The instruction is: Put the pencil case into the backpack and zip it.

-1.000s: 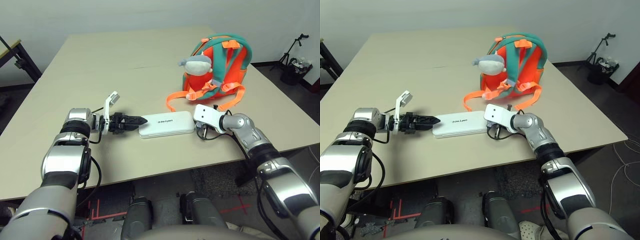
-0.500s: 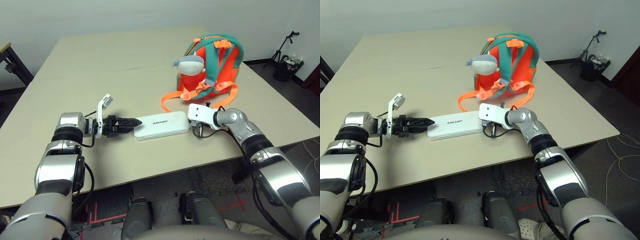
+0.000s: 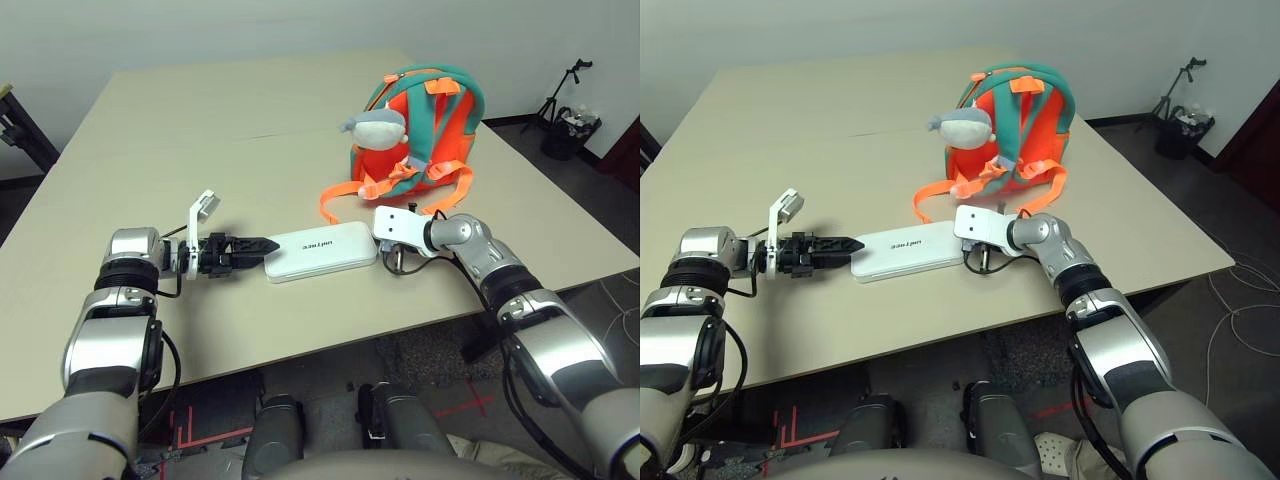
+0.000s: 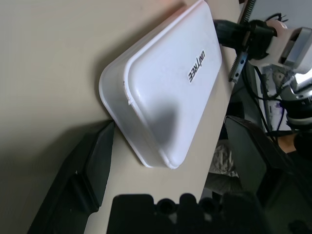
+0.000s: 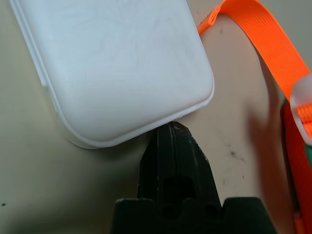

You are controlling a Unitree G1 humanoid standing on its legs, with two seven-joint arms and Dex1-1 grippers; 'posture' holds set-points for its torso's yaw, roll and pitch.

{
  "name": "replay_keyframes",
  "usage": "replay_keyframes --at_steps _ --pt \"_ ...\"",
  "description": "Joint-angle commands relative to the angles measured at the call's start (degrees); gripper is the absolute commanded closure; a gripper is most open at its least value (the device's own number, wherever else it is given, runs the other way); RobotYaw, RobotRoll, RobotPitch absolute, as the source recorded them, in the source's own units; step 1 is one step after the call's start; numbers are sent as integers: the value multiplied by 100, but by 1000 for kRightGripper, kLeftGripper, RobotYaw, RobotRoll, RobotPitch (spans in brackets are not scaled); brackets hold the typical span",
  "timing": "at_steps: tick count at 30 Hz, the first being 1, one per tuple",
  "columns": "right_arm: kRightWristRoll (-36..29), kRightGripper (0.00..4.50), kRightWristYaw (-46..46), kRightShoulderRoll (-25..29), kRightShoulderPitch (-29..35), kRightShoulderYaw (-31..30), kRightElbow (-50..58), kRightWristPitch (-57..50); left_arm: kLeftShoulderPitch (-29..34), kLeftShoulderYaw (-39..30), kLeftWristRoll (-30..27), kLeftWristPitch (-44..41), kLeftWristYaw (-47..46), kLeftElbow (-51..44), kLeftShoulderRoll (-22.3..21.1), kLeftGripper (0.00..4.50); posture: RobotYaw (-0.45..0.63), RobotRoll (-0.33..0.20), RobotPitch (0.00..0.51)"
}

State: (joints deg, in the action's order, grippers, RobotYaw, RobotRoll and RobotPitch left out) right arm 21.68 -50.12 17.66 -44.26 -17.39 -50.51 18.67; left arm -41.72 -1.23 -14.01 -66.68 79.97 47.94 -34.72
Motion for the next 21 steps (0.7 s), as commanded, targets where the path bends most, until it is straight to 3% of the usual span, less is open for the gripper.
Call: replay_keyframes --at_steps 1,21 --pt "-60 4463 -113 -189 -147 -242 -74 289 96 163 -235 -1 132 -126 33 0 167 0 56" --pt "9 4463 -36 368 -290 -251 -348 426 406 310 -496 -182 -35 -279 -301 0 159 0 58"
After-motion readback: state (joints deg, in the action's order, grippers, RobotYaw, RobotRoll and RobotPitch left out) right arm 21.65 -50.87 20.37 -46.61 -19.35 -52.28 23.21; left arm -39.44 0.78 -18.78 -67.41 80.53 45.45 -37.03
